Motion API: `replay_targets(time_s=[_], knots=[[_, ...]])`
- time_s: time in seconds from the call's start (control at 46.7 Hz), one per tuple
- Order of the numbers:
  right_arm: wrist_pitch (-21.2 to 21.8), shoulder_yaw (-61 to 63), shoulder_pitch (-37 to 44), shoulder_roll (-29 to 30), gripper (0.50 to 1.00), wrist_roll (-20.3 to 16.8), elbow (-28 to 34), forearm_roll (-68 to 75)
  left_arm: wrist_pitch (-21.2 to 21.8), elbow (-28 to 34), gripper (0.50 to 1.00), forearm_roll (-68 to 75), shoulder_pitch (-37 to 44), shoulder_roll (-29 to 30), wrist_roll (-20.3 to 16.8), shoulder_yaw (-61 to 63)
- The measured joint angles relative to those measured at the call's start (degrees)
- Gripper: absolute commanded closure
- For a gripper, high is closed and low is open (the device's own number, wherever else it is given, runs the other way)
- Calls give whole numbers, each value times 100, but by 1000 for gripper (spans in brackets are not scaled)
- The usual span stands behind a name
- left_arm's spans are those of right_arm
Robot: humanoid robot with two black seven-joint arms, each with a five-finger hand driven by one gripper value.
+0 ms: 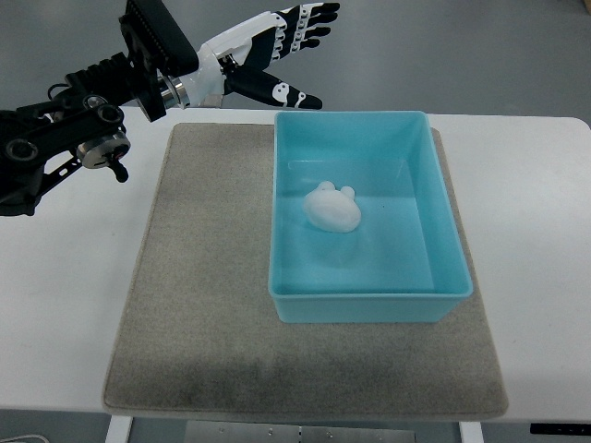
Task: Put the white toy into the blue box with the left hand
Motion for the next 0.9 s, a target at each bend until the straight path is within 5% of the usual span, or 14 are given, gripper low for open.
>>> replay_targets(time_s=[0.171,0.279,0.579,0.9], knots=[[0,0,0,0,564,1,0,0,-1191,689,500,-841,-3,92,92,-147],[0,0,0,0,564,0,0,0,-1746,1370,500,-1583,-3,95,516,-214],[0,0,0,0,564,0,0,0,-1787,2624,500,-3833,250,9,2564,-236],[0,0,0,0,564,0,0,0,-1787,2593,500,-3963,669,16,2793,-817]])
